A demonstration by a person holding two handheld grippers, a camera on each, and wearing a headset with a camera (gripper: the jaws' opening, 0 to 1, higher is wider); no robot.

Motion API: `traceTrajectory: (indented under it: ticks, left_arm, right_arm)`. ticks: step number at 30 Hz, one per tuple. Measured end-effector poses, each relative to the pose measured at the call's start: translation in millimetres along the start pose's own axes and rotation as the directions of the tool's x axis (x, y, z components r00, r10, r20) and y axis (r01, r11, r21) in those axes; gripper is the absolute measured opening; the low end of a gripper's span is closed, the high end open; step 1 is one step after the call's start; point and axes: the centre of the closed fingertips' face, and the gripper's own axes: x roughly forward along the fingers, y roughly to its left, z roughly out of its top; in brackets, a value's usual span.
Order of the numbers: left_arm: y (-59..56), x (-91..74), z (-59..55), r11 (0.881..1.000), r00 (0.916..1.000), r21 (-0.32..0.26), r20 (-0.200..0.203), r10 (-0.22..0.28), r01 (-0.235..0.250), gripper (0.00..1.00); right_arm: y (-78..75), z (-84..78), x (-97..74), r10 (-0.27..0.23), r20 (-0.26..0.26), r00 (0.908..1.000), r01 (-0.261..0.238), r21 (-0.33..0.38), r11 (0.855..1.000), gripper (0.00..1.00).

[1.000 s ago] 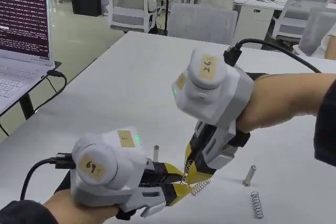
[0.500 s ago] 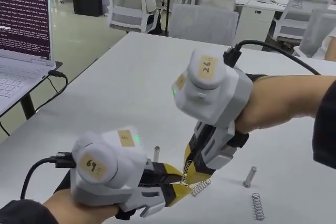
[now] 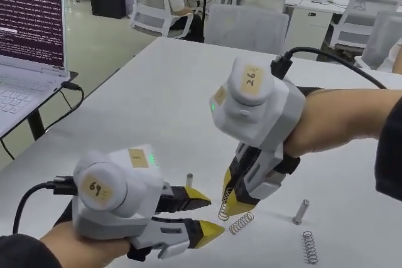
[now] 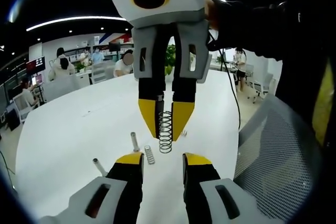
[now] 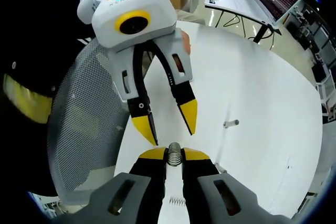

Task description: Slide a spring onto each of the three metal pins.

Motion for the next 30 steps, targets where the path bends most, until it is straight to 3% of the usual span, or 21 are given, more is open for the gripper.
traceTrajectory:
  ticks: [16, 24, 30]
  left_arm:
    - [-3.5, -5.9, -4.2, 0.999, 0.9999, -0.053, -0.015, 0.002, -0.003, 0.55]
    - [-6.9, -8.6, -0.2, 0.997, 0.9997, -0.071, -0.016, 0.017, -0.018, 0.65]
    - [-9.7, -11.6, -4.2, 0.995, 0.9994, -0.098, -0.024, 0.024, -0.026, 0.71]
  right_arm:
    - [0.6, -1.9, 0.4, 0.003, -0.001, 1.0, -0.003, -0.002, 1.0, 0.08]
    - [-0.3, -3.9, 1.1, 0.009, -0.005, 0.9999, -0.01, -0.014, 1.0, 0.08]
    - [-1.5, 0.1, 0.9, 0.019, 0.01, 0.9998, -0.018, -0.024, 1.0, 0.08]
